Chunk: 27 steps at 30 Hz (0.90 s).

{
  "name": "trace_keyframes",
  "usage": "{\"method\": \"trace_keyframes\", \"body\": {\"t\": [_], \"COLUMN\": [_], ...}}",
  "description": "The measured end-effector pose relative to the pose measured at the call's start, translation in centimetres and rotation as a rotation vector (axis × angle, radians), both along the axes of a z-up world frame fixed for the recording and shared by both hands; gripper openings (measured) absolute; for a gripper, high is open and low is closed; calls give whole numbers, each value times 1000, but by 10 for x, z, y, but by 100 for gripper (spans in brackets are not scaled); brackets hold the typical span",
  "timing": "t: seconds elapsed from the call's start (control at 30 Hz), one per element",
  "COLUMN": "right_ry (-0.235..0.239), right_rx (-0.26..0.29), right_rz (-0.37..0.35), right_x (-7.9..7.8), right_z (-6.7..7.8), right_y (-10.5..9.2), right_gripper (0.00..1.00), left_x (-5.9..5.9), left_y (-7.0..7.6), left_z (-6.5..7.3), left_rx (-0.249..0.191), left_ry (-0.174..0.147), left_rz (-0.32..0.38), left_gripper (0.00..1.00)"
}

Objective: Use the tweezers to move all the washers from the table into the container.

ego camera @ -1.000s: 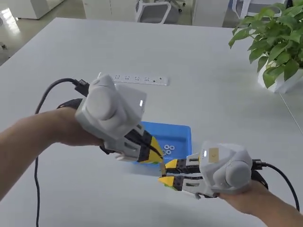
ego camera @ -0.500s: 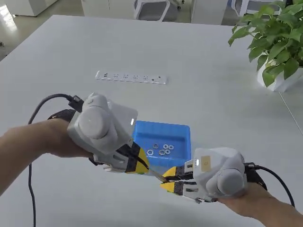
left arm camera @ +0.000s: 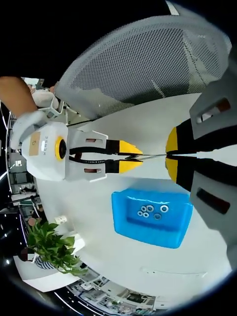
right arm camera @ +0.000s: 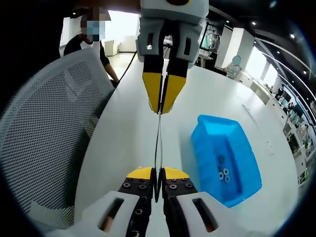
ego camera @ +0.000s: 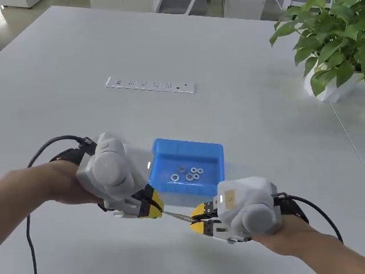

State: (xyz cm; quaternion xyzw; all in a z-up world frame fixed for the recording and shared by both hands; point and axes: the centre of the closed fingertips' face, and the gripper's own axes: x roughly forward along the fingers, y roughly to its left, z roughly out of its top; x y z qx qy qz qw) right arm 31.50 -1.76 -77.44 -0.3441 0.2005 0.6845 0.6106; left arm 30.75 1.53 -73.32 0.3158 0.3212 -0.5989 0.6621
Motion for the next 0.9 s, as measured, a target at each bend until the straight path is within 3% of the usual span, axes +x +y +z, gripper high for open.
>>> {"method": "trace_keyframes", "body": {"t": [0.37, 0.7, 0.9], "right_ry": [21, 31, 25], "right_rx": [-48, -93, -98], "right_rz": [8, 29, 20], "right_x": [-1, -5, 0], "right_z": [-19, -30, -31], "right_y": [4, 4, 5], "right_gripper": [7, 8, 10], "left_x": [2, -2, 2], "left_y": [13, 15, 18], "left_z": [-32, -54, -62], "left_rx": [19, 42, 59], "left_ry": [24, 54, 48], "left_rz": [34, 44, 64], "left_gripper": [4, 4, 4]}}
